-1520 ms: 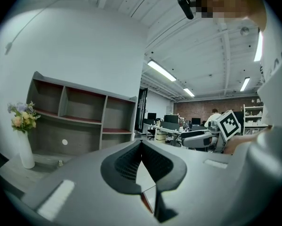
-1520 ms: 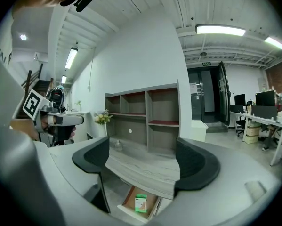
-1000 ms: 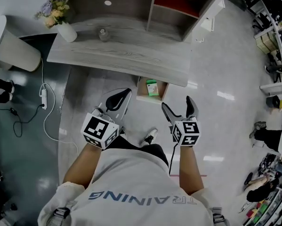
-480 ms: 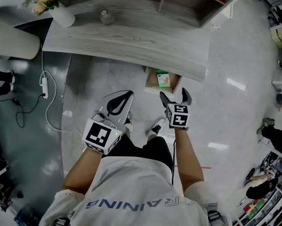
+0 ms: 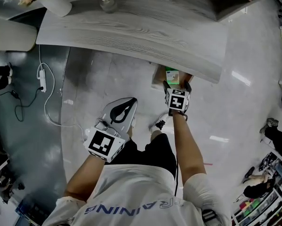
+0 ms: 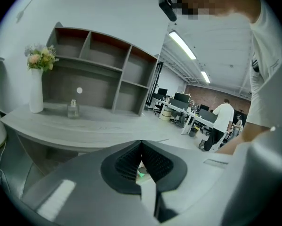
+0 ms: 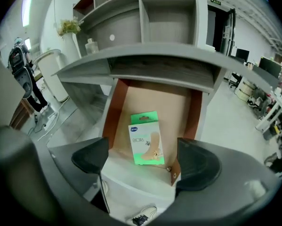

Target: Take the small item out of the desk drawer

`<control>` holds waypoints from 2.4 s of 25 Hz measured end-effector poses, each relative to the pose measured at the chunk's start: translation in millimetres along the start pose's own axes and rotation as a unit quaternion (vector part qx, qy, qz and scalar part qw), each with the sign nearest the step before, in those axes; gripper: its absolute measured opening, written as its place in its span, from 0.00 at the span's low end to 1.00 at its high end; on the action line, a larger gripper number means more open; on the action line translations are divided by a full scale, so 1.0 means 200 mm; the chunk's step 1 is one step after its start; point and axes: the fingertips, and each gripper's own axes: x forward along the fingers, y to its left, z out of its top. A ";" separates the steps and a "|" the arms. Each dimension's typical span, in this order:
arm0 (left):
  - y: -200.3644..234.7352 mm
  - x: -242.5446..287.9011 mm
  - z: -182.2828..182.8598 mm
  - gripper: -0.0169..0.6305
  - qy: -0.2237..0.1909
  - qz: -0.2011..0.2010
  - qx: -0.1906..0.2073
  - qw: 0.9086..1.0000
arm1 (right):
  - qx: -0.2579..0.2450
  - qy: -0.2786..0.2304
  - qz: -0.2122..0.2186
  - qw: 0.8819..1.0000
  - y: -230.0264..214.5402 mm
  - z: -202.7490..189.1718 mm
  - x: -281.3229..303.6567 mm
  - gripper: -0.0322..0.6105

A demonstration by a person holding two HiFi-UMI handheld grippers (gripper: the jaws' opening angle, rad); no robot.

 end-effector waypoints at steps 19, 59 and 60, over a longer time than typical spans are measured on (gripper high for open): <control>0.18 -0.03 -0.22 0.03 0.025 0.015 -0.050 0.998 | -0.038 0.050 -0.072 0.995 -0.02 -0.04 0.33 0.60; -0.43 -0.27 0.64 0.03 -0.122 -0.061 0.060 0.989 | -0.048 -0.312 -0.002 0.949 0.02 0.70 -1.71 0.56; -0.45 -0.27 0.67 0.03 -0.126 -0.064 0.063 0.988 | -0.044 -0.321 -0.003 0.946 0.00 0.72 -1.77 0.56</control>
